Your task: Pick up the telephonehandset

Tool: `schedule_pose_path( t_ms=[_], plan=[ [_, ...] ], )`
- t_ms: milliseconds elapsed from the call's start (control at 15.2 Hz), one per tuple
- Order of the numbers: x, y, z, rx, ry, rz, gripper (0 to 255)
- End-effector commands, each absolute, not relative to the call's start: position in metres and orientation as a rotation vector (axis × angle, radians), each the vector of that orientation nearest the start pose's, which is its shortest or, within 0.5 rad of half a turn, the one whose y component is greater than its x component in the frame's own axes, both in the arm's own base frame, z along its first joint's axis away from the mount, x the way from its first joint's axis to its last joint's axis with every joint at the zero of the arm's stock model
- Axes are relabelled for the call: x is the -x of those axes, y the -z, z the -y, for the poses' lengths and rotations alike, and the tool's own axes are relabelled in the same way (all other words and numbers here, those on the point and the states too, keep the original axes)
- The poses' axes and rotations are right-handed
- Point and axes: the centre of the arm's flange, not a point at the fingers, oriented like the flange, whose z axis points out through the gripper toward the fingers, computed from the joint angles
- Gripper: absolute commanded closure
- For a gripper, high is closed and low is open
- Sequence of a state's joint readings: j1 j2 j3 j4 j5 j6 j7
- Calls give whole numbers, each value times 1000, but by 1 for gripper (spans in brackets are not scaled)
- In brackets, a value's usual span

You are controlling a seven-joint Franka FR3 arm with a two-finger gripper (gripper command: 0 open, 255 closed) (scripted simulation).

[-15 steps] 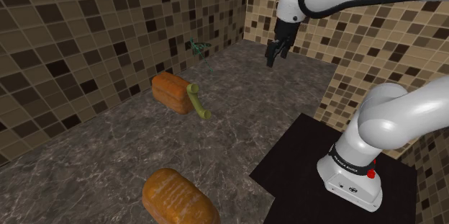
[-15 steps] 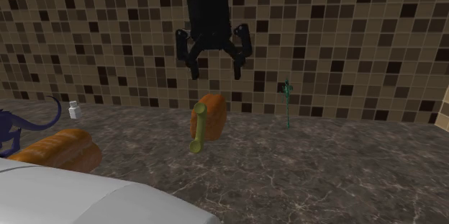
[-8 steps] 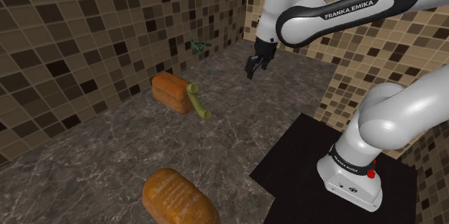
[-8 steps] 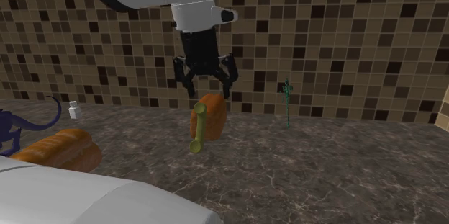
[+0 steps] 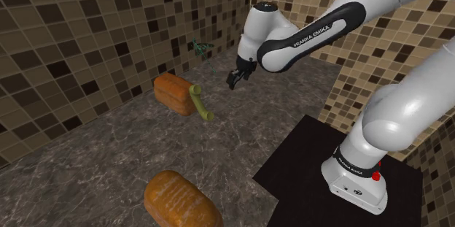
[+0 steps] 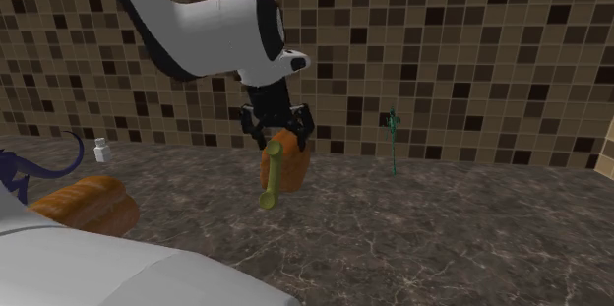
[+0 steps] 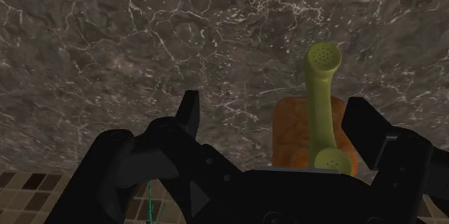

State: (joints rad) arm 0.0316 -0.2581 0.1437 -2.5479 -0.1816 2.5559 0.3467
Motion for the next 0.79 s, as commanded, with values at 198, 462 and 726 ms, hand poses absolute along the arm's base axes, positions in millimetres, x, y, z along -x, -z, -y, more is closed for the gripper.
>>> schedule_pose_path(
  t_ms=[198, 462, 726],
  plan=[
    [-482, -341, -114, 3173, 576, -42, 0],
    [-513, -310, -135, 3160, 660, -35, 0],
    [-547, -280, -157, 3144, 744, -28, 0]
  ],
)
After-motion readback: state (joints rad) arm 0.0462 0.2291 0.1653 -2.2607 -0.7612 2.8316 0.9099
